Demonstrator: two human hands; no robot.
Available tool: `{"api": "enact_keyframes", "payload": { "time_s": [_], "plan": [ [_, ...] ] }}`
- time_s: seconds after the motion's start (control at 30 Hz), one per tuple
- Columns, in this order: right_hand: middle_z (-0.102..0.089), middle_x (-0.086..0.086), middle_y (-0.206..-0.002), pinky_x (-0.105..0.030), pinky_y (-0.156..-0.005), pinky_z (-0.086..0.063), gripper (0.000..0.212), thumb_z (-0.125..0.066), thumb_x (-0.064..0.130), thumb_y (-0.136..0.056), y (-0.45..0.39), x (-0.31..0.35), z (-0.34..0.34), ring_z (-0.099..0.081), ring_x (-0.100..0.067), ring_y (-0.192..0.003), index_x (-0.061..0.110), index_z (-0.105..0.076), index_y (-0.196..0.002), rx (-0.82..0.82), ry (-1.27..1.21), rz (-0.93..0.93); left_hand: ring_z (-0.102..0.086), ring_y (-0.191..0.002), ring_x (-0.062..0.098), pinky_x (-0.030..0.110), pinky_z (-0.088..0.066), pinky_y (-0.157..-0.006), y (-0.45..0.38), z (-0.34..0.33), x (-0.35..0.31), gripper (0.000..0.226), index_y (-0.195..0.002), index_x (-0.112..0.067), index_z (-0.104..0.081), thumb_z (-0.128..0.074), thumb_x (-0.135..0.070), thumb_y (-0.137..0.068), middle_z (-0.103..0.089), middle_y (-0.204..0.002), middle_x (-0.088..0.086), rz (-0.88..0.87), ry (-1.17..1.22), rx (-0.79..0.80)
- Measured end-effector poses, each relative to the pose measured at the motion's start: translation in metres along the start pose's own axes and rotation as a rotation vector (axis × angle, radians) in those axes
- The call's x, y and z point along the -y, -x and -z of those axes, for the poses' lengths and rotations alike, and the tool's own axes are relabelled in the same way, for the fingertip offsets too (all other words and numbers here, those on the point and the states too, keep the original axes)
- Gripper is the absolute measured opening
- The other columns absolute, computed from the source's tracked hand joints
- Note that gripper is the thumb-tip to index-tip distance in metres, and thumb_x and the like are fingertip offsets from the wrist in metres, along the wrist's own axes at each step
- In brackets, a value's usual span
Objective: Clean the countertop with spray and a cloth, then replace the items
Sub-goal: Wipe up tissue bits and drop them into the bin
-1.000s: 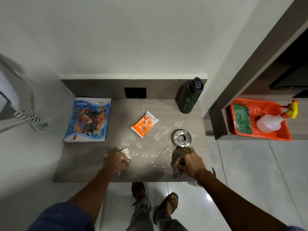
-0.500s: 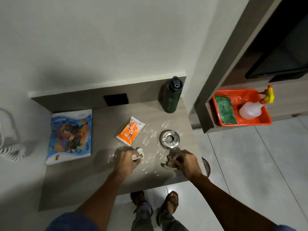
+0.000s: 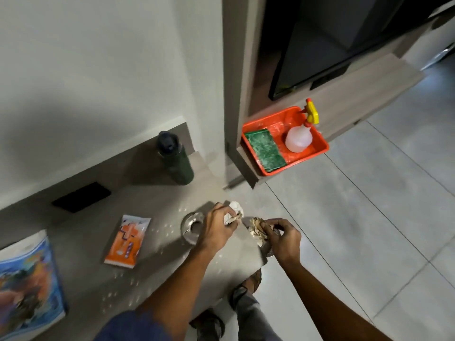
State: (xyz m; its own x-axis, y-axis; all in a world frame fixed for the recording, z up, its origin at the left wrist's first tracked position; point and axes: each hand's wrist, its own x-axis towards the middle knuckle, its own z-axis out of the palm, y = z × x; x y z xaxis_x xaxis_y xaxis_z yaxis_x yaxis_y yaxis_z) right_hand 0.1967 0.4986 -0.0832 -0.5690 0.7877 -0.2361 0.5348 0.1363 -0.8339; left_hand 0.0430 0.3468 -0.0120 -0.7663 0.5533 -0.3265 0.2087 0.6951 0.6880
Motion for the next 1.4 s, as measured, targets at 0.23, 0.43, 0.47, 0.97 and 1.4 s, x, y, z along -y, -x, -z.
{"api": "enact_keyframes", "payload": {
  "time_s": [0.23,0.43,0.47,0.97,1.4],
  "plan": [
    [-0.082,-0.005,-0.095,-0.056,-0.091,-0.066,0.008,-0.090,0.011,-0.092,-0.045,-0.073,0.026,-0.077,-0.027,-0.096,0.009,-0.082,-0.092,-0.162,-0.139,-0.284,-0.068,-0.111,0.025,0.029,-0.057,-0.099,-0.062,-0.088,-0.053,0.019,-0.108,-0.012,-0.074,-0.085,-0.015,-0.092,-0.070,-0.121,0.007,-0.059,-0.045,0.129],
    [-0.082,-0.004,-0.091,-0.053,-0.092,-0.065,0.008,-0.085,0.001,-0.091,-0.084,-0.144,0.005,-0.077,-0.023,-0.093,0.008,-0.080,-0.090,-0.195,-0.142,-0.370,-0.067,-0.127,0.033,0.044,-0.056,-0.108,-0.116,-0.175,-0.046,0.043,-0.131,-0.016,-0.057,-0.080,-0.018,-0.095,-0.069,-0.133,0.009,0.014,-0.122,0.243],
    [-0.081,-0.004,-0.092,-0.052,-0.092,-0.065,0.008,-0.086,0.002,-0.091,-0.090,-0.156,-0.001,-0.077,-0.023,-0.093,0.007,-0.080,-0.091,-0.205,-0.139,-0.386,-0.068,-0.126,0.034,0.042,-0.055,-0.106,-0.122,-0.190,-0.039,0.046,-0.133,-0.014,-0.056,-0.080,-0.016,-0.094,-0.070,-0.133,0.012,0.046,-0.104,0.256],
    [-0.076,-0.002,-0.099,-0.047,-0.091,-0.062,0.024,-0.090,0.019,-0.091,-0.134,-0.291,-0.075,-0.075,-0.024,-0.095,0.014,-0.070,-0.104,-0.194,-0.117,-0.588,-0.059,-0.143,0.035,0.044,-0.055,-0.119,-0.170,-0.337,0.048,0.049,-0.150,-0.006,-0.057,-0.069,-0.003,-0.102,-0.055,-0.157,0.019,0.393,-0.109,0.314],
    [-0.073,-0.009,-0.129,-0.052,-0.099,-0.061,0.026,-0.064,0.021,-0.109,-0.133,-0.285,-0.059,-0.073,-0.031,-0.115,0.010,-0.062,-0.132,0.021,0.080,-0.525,-0.067,-0.133,0.034,0.043,-0.059,-0.108,-0.158,-0.314,0.039,0.035,-0.137,-0.012,-0.067,-0.061,-0.007,-0.103,-0.071,-0.142,0.014,0.365,-0.414,0.538]
  ]
}}
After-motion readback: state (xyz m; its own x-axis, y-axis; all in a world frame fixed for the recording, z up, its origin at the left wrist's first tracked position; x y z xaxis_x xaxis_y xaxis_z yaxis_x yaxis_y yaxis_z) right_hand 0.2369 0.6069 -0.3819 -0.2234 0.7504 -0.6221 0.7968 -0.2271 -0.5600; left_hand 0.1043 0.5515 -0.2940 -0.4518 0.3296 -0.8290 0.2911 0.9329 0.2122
